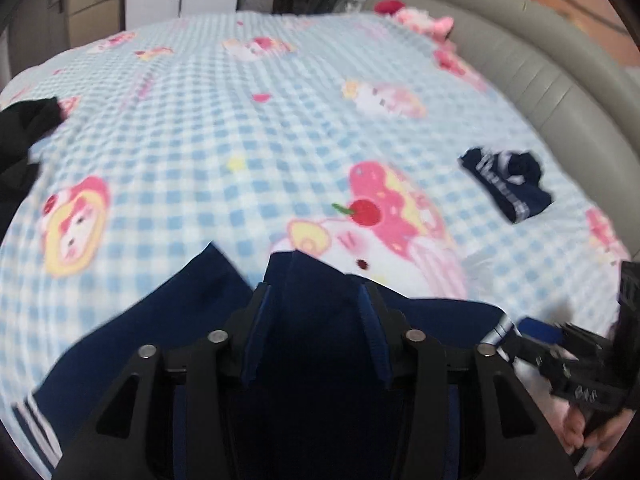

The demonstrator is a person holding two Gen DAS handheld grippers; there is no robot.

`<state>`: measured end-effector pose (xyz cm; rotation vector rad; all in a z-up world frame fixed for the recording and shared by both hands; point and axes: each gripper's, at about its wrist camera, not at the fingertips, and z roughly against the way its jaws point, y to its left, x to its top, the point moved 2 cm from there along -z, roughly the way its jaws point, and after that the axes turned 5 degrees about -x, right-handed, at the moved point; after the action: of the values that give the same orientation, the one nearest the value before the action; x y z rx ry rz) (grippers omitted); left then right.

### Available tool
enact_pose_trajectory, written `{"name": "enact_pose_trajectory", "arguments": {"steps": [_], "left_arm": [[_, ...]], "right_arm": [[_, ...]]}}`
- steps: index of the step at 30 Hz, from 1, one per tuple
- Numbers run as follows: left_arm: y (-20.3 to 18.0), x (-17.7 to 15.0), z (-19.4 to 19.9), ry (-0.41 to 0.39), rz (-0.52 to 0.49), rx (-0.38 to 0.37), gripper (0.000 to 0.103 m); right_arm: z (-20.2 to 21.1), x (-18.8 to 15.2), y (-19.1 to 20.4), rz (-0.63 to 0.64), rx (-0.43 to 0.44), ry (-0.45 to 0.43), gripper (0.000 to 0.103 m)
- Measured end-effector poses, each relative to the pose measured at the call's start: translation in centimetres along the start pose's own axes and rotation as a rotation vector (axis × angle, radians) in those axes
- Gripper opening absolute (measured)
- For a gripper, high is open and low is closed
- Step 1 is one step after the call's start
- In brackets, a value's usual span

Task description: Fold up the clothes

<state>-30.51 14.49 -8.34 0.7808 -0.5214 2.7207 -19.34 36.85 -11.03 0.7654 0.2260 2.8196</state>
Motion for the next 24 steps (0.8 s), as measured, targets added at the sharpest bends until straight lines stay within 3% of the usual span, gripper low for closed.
{"name": "enact_pose_trajectory", "arguments": {"steps": [2,5,6,7,10,12,14,16,18,22,24], "left_arm": [[0.3,0.4,-2.3,0.047,-0.011,0.002,0.050],[0.4,0.1,-3.8,0.086,-0.013,-0.030,0.017],[0.2,-0.2,-3.4,0.065,-0.026,-0.034,0.013],[-0.1,-0.5,-2.8,0.042,-0.041,-0.031,0.010],[-0.6,-1.5,0.0,-0.030,-0.075,0.006,0.009],[-0.2,-2.1,1.5,-0.061,-0.074,0.031,0.009],[0.5,-2.6,2.6,-0.076,-0.066,0.049,0.009],[1.4,-2.8,3.3,-0.084,-0.050,0.058,0.009],[2.0,-2.9,3.7,-0.092,-0.039,0.053,0.009],[2.5,-2.9,4.5,-0.110,-0.027,0.065,0.009],[2.5,-3.0,4.9,-0.117,-0.030,0.072,0.009]], "right_arm": [[-1.3,-0.8,-0.7,-0.045,0.002,0.045,0.059],[-2.2,-1.6,-1.8,-0.113,0.078,0.073,0.059],[-2.3,-1.7,-1.9,-0.121,0.104,0.076,0.053],[-2.0,-1.7,-1.7,-0.097,0.124,0.069,0.037],[-0.7,-1.8,0.3,0.043,0.115,0.030,0.023],[0.3,-2.0,1.7,0.131,0.089,0.009,0.022],[1.4,-2.3,2.4,0.162,0.084,-0.011,0.019],[2.4,-2.6,2.4,0.151,0.105,-0.024,0.009],[3.4,-2.6,2.1,0.107,0.171,-0.027,0.009],[2.5,-2.8,0.8,0.066,0.111,0.011,0.010],[2.2,-3.1,0.5,0.041,0.136,0.039,0.015]]}}
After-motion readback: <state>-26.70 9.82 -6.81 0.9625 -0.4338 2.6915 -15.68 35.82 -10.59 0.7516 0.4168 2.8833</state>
